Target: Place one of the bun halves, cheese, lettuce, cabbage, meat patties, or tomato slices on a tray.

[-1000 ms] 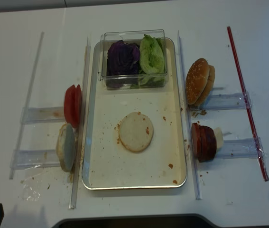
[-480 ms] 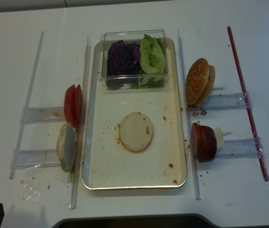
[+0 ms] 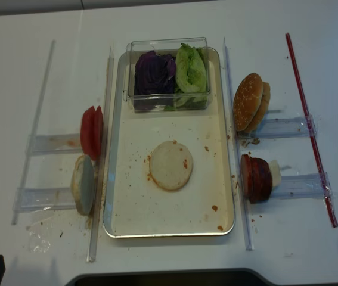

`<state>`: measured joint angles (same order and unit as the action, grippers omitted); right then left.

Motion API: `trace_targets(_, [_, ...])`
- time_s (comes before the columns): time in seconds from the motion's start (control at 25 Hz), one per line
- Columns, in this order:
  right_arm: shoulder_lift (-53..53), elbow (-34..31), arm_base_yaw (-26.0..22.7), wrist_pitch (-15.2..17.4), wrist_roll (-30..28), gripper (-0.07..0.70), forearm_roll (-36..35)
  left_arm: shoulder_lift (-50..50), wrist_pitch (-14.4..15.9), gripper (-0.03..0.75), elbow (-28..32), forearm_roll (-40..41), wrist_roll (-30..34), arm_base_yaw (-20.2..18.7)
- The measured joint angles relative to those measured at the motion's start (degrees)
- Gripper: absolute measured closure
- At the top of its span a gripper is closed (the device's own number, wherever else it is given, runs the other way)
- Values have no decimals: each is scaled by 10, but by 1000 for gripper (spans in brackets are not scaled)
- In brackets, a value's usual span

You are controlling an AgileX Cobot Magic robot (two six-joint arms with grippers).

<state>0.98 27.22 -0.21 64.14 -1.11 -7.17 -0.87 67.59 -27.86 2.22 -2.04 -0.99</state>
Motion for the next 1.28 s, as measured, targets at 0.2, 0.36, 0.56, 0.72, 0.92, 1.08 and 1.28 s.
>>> trace_targets(0.2, [0, 0, 0, 0, 0, 59, 0, 0, 0, 242, 0, 0, 0, 0])
trace_targets(0.36, [0, 0, 0, 0, 0, 59, 0, 0, 0, 242, 0, 1, 0, 0])
trace_targets(0.56, [0, 0, 0, 0, 0, 59, 0, 0, 0, 242, 0, 1, 0, 0])
trace_targets(0.72, [0, 0, 0, 0, 0, 59, 0, 0, 0, 243, 0, 1, 0, 0])
trace_targets(0.92, [0, 0, 0, 0, 0, 59, 0, 0, 0, 243, 0, 1, 0, 0])
trace_targets(1.08, [0, 0, 0, 0, 0, 59, 0, 0, 0, 243, 0, 1, 0, 0])
trace_targets(1.28, [0, 0, 0, 0, 0, 59, 0, 0, 0, 244, 0, 1, 0, 0])
